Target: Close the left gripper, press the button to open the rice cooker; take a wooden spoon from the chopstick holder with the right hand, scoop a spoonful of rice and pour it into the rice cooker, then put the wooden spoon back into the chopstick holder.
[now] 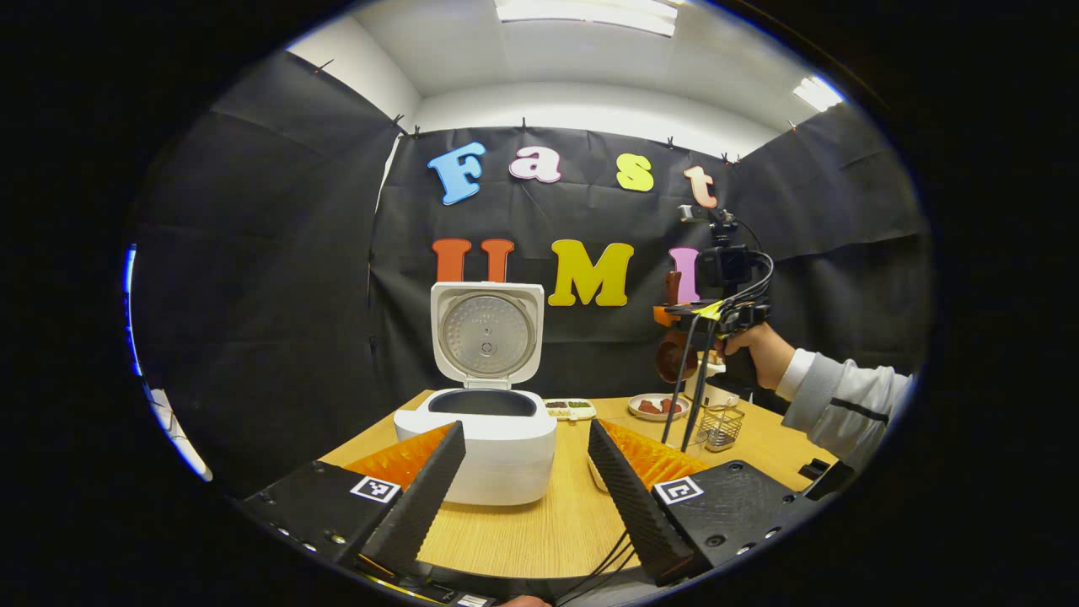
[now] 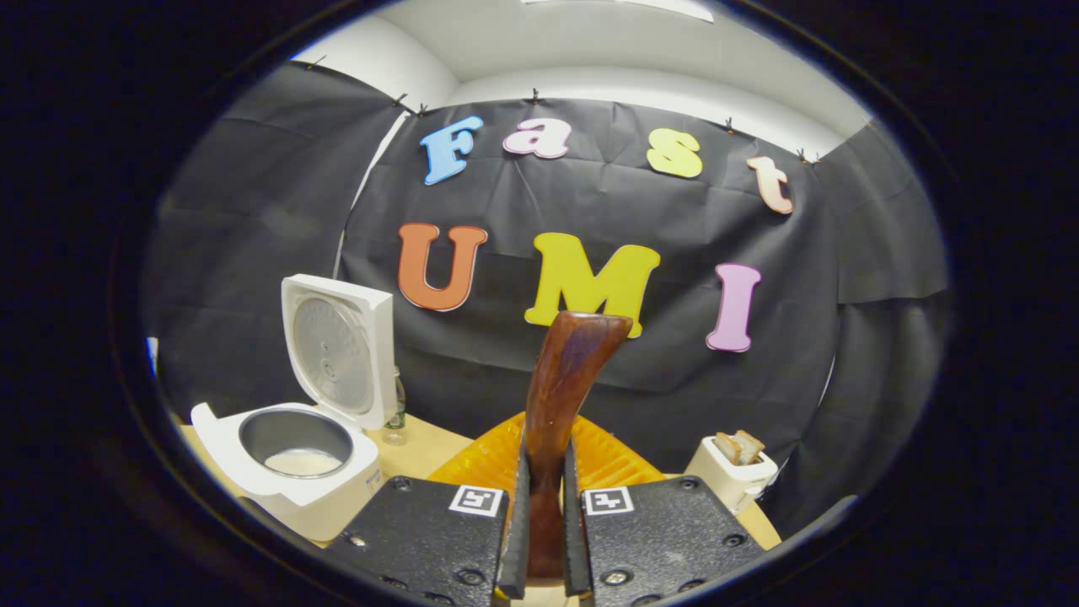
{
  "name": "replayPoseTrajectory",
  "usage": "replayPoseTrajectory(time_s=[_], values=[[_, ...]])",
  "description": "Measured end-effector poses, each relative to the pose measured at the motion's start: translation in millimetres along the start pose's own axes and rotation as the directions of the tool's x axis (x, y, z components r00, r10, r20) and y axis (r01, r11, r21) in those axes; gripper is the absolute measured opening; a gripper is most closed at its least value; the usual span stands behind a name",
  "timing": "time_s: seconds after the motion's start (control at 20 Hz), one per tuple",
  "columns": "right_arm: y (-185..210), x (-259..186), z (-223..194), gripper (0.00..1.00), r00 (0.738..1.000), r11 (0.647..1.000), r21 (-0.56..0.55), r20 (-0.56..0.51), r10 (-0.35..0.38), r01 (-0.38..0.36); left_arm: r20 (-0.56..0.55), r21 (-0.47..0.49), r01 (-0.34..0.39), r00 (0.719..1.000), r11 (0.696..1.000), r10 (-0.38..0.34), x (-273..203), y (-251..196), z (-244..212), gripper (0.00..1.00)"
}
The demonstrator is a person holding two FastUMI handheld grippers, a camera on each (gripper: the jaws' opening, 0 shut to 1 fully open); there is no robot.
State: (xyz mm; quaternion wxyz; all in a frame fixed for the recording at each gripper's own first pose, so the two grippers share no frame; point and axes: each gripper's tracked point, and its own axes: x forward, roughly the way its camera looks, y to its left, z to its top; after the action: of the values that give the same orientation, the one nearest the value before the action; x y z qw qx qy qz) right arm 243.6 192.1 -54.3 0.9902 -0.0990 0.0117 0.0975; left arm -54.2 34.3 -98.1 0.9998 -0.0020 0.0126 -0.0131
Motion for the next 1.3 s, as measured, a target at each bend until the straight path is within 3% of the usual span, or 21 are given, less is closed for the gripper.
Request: replayPoseTrajectory(time_s=[0.35,0.6,0.95,1.3], values=[[-84,-24,-29,0.23,0.997,0.998,0.005,-0.018,-0.069,0.069,0.012,-0.023,0.033,0.999,0.999,-0.033,13,-21,-4,0.94],[-130,-24,-76,0.24,0.989,0.986,0.091,-0.066,-0.135,0.140,-0.010,0.008,-0.045,0.999,0.999,0.045,25,-7,-15,0.94],[-159,-14,-124,0.23,0.980,0.972,0.142,-0.101,-0.171,0.185,0.025,-0.034,-0.061,0.998,0.998,0.061,33,-13,-12,0.94],[-159,8,-167,0.23,0.979,0.960,0.225,-0.154,-0.137,0.169,-0.020,-0.011,-0.060,0.998,0.998,0.060,47,-23,-33,0.94]])
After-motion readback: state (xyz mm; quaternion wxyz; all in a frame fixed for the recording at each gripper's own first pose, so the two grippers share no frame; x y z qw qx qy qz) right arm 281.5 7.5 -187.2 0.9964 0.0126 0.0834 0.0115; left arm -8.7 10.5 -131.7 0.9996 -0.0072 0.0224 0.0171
